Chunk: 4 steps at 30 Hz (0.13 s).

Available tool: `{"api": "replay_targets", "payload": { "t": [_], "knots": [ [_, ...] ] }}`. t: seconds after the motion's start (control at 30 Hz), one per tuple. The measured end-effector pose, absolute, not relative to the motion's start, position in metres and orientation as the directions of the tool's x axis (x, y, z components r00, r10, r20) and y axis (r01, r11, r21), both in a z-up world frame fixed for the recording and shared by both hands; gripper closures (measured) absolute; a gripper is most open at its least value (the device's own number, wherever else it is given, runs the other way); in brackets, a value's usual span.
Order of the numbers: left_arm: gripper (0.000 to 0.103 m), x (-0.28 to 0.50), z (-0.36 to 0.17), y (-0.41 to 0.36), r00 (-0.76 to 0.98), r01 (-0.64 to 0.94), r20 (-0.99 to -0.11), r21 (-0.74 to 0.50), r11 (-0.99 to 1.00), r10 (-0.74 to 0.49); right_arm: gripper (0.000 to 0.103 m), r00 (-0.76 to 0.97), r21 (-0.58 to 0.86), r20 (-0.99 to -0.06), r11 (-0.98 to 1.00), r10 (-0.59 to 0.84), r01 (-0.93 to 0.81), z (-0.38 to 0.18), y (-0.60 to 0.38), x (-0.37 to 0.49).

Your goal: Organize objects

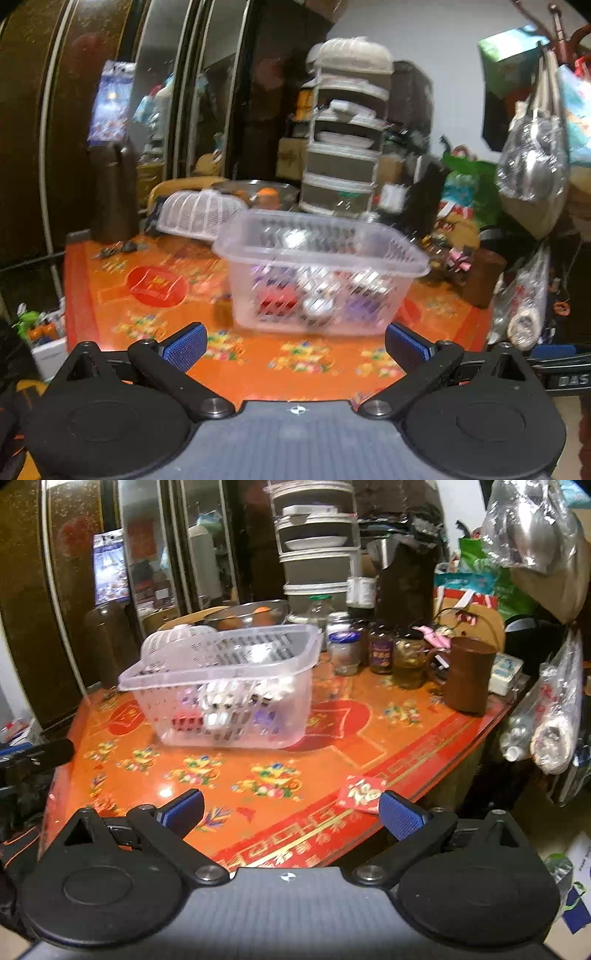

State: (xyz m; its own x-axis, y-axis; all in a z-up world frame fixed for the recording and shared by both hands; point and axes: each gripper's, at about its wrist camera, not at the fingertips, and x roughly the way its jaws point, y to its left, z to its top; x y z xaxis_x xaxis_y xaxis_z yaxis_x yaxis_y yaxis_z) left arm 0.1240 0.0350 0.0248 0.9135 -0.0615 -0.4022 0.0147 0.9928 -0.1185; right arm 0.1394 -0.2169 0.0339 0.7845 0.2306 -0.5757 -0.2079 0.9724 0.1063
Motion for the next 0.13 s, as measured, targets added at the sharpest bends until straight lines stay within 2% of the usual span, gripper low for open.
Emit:
{"api": "replay_targets", "payload": {
  "t": [0.13],
  "knots": [
    [0.0, 0.1244, 0.0351, 0.032, 0.922, 0.062, -0.372, -0.14, 0.988, -0.111, 0.0, 0.791, 0.148, -0.564, 0.971, 0.238, -0.187, 0.0369, -0.2237, 0.1459]
  ]
}}
